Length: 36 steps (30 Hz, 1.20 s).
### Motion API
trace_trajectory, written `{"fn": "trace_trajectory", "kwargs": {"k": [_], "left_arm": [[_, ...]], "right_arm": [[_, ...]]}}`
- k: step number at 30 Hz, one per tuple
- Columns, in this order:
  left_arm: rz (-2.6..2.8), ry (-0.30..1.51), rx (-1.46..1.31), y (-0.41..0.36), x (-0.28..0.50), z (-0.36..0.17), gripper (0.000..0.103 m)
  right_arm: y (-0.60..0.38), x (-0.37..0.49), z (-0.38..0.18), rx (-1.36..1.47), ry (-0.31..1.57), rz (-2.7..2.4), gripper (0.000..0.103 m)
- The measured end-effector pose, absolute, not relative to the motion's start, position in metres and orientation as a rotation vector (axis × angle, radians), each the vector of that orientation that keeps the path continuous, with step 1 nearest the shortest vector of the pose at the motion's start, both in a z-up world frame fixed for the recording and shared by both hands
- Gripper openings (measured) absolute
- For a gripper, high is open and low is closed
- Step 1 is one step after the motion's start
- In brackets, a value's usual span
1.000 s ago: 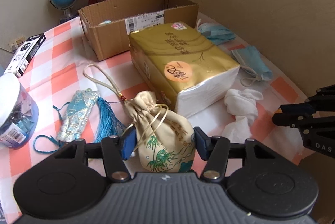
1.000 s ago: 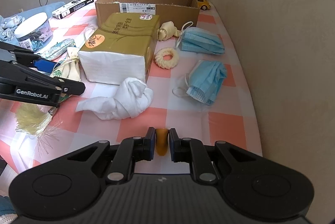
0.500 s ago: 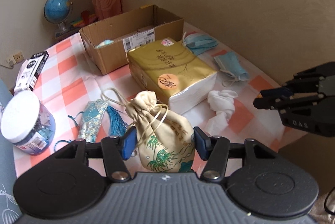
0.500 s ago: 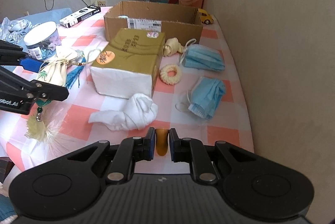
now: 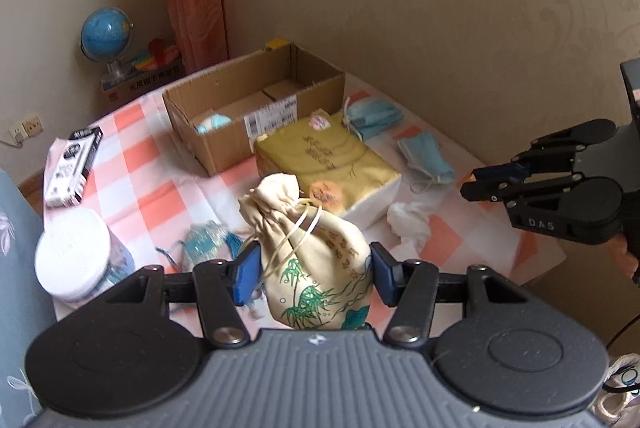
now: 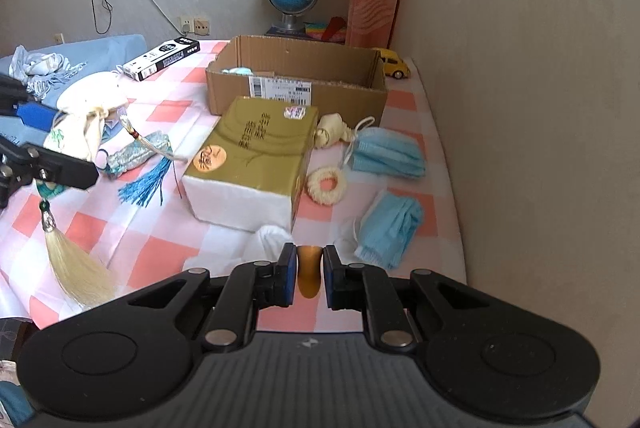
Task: Organize soft objects
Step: 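Carry the pouch into the box and release it with the left while the right carries the earplug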
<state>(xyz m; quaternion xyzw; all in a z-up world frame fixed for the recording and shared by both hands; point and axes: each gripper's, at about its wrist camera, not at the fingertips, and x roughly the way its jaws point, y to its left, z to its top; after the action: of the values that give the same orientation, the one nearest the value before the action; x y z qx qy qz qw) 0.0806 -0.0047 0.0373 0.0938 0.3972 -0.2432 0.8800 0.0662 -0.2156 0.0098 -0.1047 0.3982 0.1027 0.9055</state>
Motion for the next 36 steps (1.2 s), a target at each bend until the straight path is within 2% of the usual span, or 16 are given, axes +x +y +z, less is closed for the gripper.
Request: {"fn": "trace_trajectory", "kwargs": {"k": [15,22,36], "left_arm": [[-0.504,0.752,0.274,-0.014,0.136,0.075,0.056],[-0.498,0.689,0.333,-0.037,0.201,0.095,0.056],[-0.498,0.638,0.477,-0.093,0.31,0.097,0.056]], "right_arm": [[-0.21,0.091,0.026,-0.213,0.78,0.253,0.017],[-0.211,0.102,0.028,-0.203,0.769,0.258,0.017],[-0.228,0.132,0.021,-0.161,0.791,0.228,0.017]]}}
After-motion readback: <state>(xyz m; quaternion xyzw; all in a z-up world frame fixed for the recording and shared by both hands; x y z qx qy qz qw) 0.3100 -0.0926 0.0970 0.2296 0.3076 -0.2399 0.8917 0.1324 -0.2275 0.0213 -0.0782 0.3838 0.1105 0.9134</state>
